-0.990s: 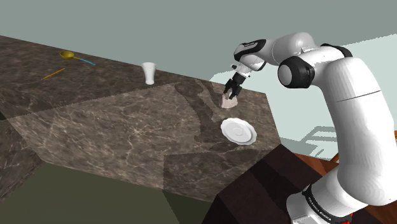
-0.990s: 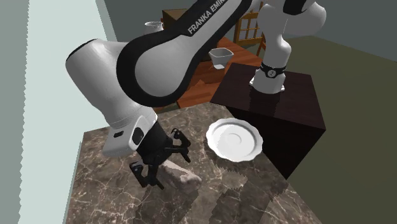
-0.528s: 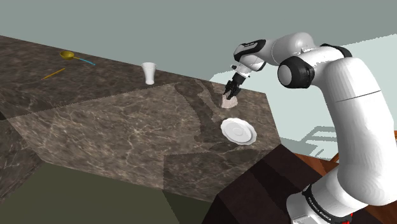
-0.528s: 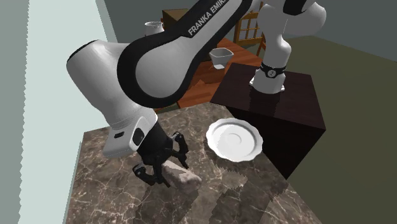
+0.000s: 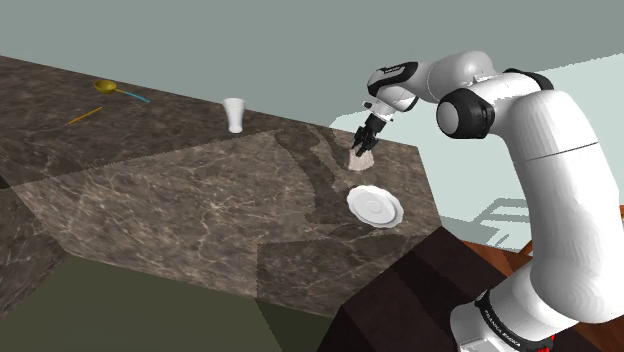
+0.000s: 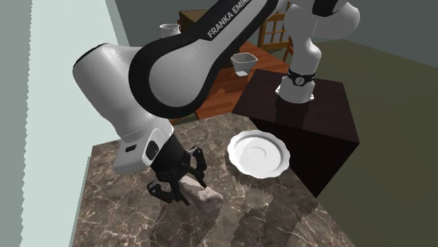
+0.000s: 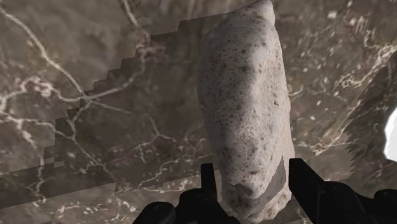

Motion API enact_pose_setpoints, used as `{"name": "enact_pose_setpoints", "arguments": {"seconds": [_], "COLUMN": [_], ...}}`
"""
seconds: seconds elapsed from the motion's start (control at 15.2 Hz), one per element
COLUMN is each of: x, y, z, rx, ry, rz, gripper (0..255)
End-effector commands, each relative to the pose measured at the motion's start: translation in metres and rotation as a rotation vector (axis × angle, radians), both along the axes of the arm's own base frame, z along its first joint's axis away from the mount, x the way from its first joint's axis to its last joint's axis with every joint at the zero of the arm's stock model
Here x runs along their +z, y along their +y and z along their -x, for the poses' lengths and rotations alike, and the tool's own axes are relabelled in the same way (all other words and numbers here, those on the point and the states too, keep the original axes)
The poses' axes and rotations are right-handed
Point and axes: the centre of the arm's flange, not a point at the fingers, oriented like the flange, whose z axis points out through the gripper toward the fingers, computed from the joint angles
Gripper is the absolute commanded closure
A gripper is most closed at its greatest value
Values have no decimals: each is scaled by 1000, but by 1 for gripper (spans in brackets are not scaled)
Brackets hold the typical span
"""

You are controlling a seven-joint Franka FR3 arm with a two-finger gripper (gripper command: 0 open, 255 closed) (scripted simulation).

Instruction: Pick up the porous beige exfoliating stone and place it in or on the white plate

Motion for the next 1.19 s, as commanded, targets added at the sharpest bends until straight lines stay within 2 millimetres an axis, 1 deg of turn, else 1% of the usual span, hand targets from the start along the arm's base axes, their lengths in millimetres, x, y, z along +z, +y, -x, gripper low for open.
{"name": "enact_pose_setpoints", "arguments": {"seconds": [0.0, 1.06, 1.12], "x": [-1, 83, 85], "y": [0, 0, 0], "z": [0, 0, 0], "rx": [1, 1, 0], "ry": [2, 2, 2], "rz": [-1, -1, -1], "gripper": [255, 255, 255]}}
